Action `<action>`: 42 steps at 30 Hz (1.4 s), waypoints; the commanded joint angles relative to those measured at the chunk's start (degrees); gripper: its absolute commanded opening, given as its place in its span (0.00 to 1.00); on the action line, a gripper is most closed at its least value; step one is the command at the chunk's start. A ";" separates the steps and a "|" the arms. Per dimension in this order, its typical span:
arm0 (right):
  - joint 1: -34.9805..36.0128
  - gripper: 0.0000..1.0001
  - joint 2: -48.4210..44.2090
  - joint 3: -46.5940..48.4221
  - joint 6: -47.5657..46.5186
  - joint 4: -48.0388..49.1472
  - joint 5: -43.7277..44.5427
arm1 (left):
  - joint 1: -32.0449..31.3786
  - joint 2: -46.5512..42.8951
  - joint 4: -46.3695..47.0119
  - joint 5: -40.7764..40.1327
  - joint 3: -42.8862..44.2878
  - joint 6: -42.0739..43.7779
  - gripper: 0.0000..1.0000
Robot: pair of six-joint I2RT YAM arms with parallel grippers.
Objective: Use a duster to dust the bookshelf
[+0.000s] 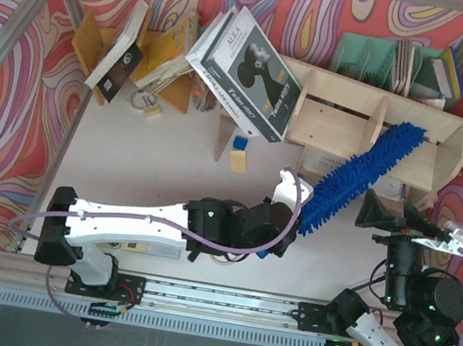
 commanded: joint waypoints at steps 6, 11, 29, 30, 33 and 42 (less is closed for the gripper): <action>0.10 0.99 0.10 -0.10 -0.76 1.93 0.36 | -1.49 -3.68 10.02 -6.49 -3.19 0.05 0.00; 0.13 0.99 0.24 -0.06 -0.66 1.81 0.42 | -1.34 -2.95 11.77 -5.94 -2.55 0.99 0.00; 0.13 0.99 1.11 0.89 0.18 1.58 1.14 | 1.18 -0.88 5.65 1.38 -2.19 1.42 0.00; 0.13 0.99 1.10 0.97 0.27 1.59 1.08 | 1.13 -1.41 6.24 1.10 -2.30 1.73 0.00; 0.11 0.99 0.98 1.39 0.25 1.51 0.90 | 1.17 -2.78 7.93 0.77 -2.75 2.81 0.00; 0.12 0.99 3.01 2.54 1.32 0.42 -0.08 | 1.18 -2.26 7.66 2.54 -4.33 3.37 0.00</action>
